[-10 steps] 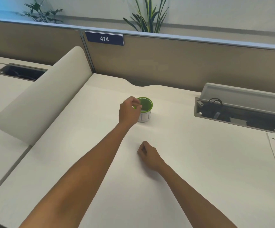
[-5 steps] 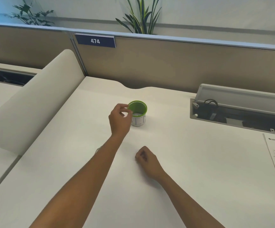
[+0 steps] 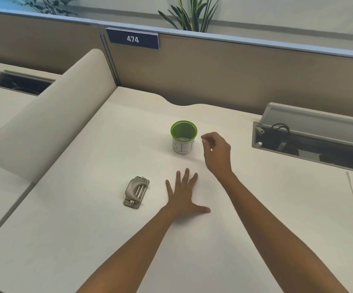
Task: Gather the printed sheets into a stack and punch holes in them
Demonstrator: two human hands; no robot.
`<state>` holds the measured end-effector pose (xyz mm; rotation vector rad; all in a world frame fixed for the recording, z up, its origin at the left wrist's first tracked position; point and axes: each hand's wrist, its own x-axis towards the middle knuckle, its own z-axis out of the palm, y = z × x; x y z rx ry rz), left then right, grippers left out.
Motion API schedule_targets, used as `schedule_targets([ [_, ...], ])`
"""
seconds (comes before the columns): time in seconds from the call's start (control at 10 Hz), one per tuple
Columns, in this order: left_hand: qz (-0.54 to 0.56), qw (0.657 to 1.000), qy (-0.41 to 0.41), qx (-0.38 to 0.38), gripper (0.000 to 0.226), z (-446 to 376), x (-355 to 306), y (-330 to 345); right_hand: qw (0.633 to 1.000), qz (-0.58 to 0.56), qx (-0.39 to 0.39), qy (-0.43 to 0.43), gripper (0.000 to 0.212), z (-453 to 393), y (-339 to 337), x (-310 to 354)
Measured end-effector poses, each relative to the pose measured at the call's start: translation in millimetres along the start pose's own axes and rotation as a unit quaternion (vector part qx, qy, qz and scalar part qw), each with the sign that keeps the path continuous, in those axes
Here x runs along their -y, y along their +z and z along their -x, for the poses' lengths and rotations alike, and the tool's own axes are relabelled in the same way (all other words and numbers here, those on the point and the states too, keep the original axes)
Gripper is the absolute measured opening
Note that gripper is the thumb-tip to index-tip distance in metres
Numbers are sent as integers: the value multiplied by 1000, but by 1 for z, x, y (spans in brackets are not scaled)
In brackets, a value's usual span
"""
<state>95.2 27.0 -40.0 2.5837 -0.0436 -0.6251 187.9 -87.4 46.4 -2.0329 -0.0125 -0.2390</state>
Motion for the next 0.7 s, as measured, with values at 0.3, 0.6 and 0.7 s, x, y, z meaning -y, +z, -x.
schedule_targets([
  [0.3, -29, 999, 2, 37, 134, 3, -3, -12, 995, 74, 63, -36, 26, -41, 26, 23],
  [0.6, -14, 999, 3, 34, 134, 4, -3, -13, 999, 10, 31, -13, 10, -39, 22, 12],
  [0.7, -28, 999, 1, 26, 135, -1, 0, -12, 999, -34, -2, 13, 5, -26, 11, -1],
])
